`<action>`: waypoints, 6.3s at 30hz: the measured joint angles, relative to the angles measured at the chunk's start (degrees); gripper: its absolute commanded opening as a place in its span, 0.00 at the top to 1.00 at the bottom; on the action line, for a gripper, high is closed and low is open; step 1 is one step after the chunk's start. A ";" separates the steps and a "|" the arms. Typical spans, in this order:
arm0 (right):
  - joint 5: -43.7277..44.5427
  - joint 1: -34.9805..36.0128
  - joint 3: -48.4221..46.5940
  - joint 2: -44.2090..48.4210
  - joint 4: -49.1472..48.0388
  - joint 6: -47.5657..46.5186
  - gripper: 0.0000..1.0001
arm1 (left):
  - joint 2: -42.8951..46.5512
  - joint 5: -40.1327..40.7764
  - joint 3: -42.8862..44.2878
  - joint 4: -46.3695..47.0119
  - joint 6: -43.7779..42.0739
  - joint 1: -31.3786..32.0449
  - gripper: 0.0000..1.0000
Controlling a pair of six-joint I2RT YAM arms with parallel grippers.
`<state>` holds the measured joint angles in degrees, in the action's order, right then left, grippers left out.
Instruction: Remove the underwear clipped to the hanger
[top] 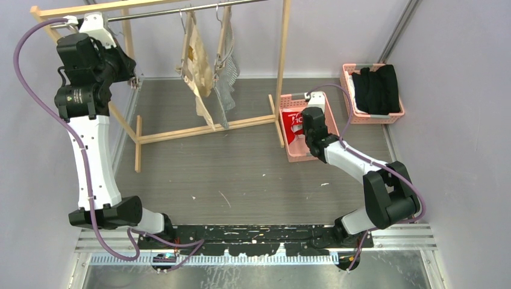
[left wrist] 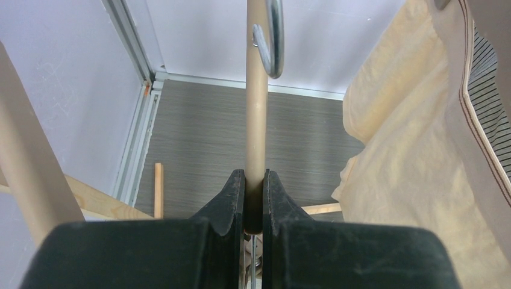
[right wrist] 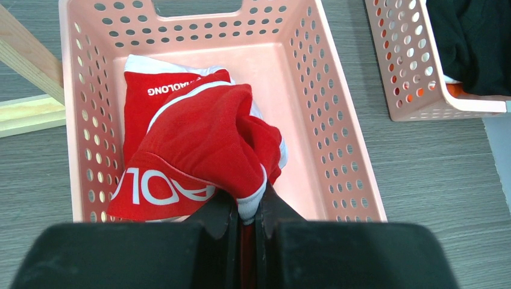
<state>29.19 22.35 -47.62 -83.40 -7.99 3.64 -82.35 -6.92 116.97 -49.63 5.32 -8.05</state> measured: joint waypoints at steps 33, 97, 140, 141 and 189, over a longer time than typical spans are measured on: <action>0.59 0.00 0.90 -1.81 2.67 1.38 0.33 | 18.84 -0.68 -7.28 1.84 -0.20 -0.31 0.53; 8.55 10.56 1.03 19.12 6.75 -0.76 0.30 | -13.64 -4.13 28.00 -14.47 -5.03 19.23 0.62; 9.33 11.82 2.27 16.96 6.27 -2.27 0.29 | -13.09 1.22 19.32 -5.88 -8.83 20.48 0.98; 9.33 11.82 2.27 16.87 6.25 -2.27 0.29 | -11.93 1.29 17.14 -4.39 -8.83 20.48 0.99; 4.63 12.11 1.60 12.96 7.28 0.94 0.16 | 29.18 2.19 -40.50 -9.99 -4.83 26.32 0.99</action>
<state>33.82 34.46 -46.02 -70.43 -0.71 4.58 -53.17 -4.73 76.47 -59.61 0.49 18.26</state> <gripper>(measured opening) 0.836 0.118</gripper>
